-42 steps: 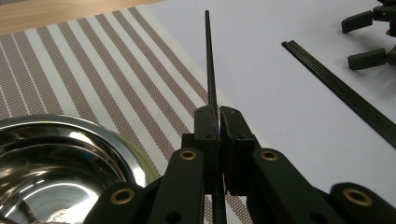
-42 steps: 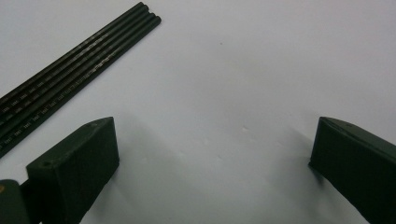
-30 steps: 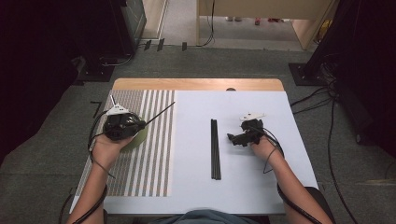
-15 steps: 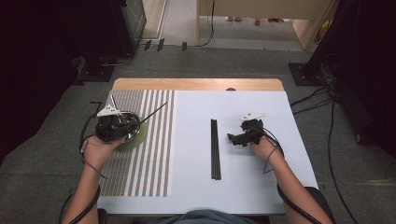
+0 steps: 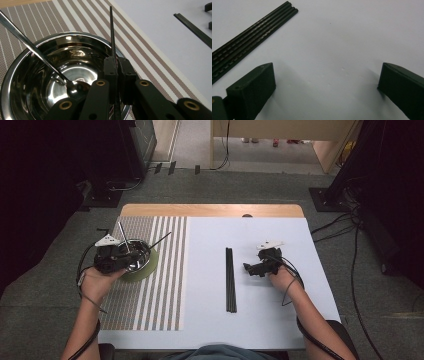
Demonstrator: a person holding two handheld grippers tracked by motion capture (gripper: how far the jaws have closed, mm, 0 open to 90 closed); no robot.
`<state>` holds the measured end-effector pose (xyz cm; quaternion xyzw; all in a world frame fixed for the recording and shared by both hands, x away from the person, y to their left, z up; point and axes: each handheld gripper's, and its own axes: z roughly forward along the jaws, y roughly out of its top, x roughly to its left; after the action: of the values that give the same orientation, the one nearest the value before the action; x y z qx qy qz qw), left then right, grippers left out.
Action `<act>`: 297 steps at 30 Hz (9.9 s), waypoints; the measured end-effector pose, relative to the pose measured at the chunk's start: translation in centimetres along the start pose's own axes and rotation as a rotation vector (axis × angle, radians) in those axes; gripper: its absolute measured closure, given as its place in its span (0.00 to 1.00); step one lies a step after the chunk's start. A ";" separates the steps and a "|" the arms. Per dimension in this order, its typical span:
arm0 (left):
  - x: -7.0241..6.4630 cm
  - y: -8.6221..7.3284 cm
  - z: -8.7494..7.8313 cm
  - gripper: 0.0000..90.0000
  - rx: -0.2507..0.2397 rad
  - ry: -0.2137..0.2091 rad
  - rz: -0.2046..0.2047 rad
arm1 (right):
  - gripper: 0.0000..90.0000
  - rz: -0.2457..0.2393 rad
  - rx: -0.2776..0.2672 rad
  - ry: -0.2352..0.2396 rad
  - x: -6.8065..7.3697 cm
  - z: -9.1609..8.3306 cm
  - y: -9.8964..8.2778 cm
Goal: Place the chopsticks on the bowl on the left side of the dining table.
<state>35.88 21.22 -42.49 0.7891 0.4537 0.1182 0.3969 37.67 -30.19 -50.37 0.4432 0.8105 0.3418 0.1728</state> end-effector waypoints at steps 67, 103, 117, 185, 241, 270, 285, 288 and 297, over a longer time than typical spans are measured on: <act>3.9 -2.2 -1.4 0.90 -0.047 0.070 -0.049 | 0.01 -0.001 0.001 0.000 0.0 0.0 0.0; -0.5 0.8 -0.2 0.40 -0.099 0.131 -0.080 | 0.01 0.000 0.002 0.001 0.0 0.0 0.0; -2.7 1.6 0.7 0.38 -0.101 0.114 -0.045 | 0.01 0.002 0.003 0.000 0.0 0.0 0.0; -11.5 2.9 7.0 0.33 -0.051 0.045 0.102 | 0.01 0.000 0.002 -0.001 0.0 0.0 0.0; -16.8 1.3 11.7 0.27 0.038 -0.022 0.256 | 0.01 -0.004 0.000 -0.001 0.0 0.0 0.0; -20.0 0.4 13.6 0.44 0.000 -0.066 0.257 | 0.01 -0.001 0.002 0.000 0.0 0.0 0.0; -21.5 0.0 14.5 0.56 0.003 -0.138 0.190 | 0.01 0.000 0.002 -0.001 0.0 0.0 0.0; -21.7 -0.1 14.7 0.55 0.009 -0.138 0.184 | 0.01 0.000 0.002 -0.001 0.0 0.0 0.0; -22.8 -0.6 15.0 0.60 0.003 -0.138 0.223 | 0.01 0.002 0.004 -0.002 0.0 0.0 0.0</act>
<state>30.95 -4.93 -48.82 0.8414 0.3350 0.1065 0.4105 37.65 -30.20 -50.36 0.4444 0.8107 0.3400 0.1723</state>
